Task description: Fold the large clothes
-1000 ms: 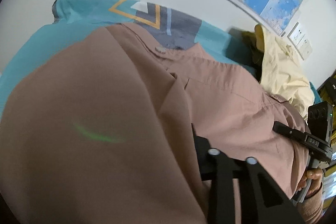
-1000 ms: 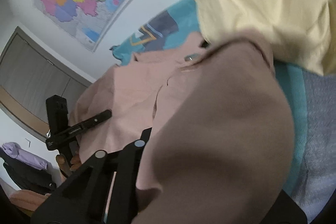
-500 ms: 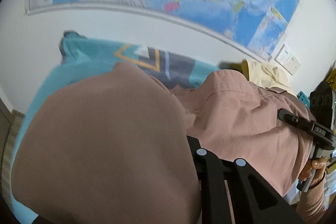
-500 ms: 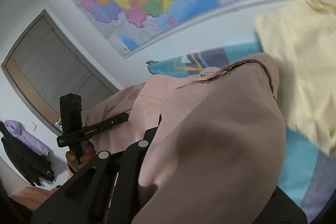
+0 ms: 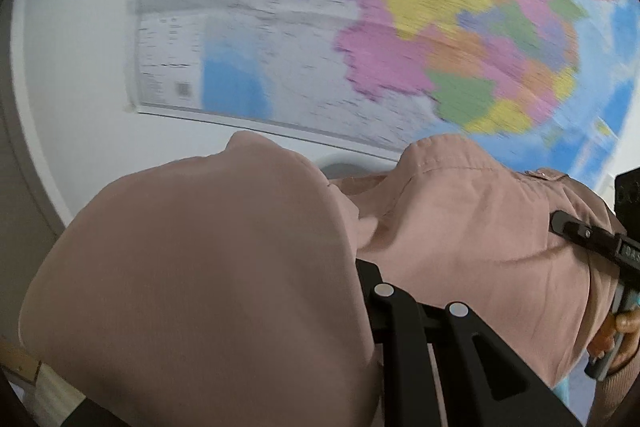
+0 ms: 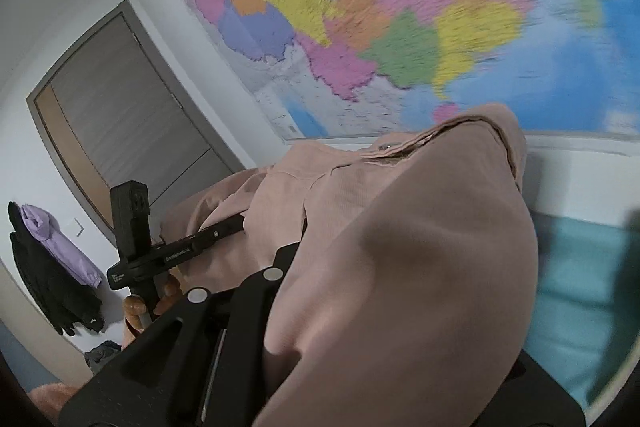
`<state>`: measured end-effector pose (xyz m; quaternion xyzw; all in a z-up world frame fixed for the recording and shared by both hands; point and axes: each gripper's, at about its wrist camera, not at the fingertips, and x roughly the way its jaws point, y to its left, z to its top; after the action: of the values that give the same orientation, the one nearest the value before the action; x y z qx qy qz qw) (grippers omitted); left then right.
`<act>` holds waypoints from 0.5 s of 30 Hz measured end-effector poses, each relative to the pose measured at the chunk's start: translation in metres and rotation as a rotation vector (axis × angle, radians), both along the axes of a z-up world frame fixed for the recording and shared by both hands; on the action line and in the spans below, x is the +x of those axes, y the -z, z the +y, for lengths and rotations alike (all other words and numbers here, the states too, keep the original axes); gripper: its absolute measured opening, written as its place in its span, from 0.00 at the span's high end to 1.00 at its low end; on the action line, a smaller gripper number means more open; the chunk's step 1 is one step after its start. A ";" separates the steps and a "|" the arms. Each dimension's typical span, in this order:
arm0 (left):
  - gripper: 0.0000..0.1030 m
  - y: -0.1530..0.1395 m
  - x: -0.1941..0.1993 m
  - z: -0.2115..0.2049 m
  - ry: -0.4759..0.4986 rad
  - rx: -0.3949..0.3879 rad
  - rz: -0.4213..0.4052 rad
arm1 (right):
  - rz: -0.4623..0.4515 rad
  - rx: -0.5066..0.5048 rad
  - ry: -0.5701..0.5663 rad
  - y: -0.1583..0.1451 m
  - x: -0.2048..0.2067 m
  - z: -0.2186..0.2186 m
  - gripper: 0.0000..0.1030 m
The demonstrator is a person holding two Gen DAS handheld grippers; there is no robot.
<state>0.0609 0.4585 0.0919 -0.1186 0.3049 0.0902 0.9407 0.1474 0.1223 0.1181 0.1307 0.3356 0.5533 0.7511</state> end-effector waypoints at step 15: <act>0.83 0.141 0.057 0.127 -0.214 -0.067 0.188 | 0.318 -0.194 -0.043 0.169 0.042 0.093 0.84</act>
<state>0.1177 0.5850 -0.0493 -0.1729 0.3801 0.1905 0.8885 0.1898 0.2155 -0.0513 0.1363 0.5044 0.5068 0.6856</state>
